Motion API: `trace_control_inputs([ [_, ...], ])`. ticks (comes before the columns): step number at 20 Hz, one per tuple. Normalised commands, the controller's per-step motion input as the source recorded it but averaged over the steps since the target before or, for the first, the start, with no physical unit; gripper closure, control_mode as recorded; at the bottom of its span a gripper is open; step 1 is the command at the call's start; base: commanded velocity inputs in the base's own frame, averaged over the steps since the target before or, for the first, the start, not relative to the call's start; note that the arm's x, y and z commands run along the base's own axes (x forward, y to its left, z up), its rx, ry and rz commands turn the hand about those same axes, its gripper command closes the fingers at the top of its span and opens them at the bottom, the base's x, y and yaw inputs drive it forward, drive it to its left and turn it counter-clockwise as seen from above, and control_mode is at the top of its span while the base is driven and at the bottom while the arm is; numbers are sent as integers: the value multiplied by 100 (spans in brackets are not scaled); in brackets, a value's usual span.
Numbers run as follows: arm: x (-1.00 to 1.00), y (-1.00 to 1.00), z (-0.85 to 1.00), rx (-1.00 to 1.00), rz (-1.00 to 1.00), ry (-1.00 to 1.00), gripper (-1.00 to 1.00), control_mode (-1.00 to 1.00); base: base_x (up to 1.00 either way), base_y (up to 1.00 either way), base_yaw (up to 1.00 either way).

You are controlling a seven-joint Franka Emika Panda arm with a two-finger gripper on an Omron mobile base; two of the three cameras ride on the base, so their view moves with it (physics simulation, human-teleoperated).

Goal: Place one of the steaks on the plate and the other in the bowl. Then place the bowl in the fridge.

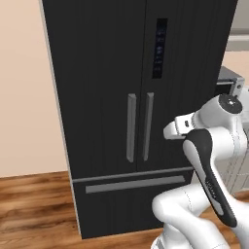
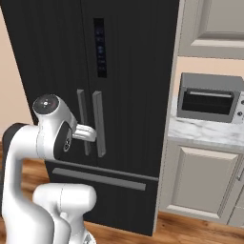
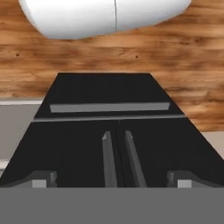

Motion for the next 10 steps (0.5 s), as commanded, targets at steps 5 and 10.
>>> trace_control_inputs([
  [5, 27, 61, 0, -2, 0, 0, -100, -100, 0, 0, 0],
  [10, 36, 66, -6, -4, 0, 0, -100, -100, 0, 0, 0],
])
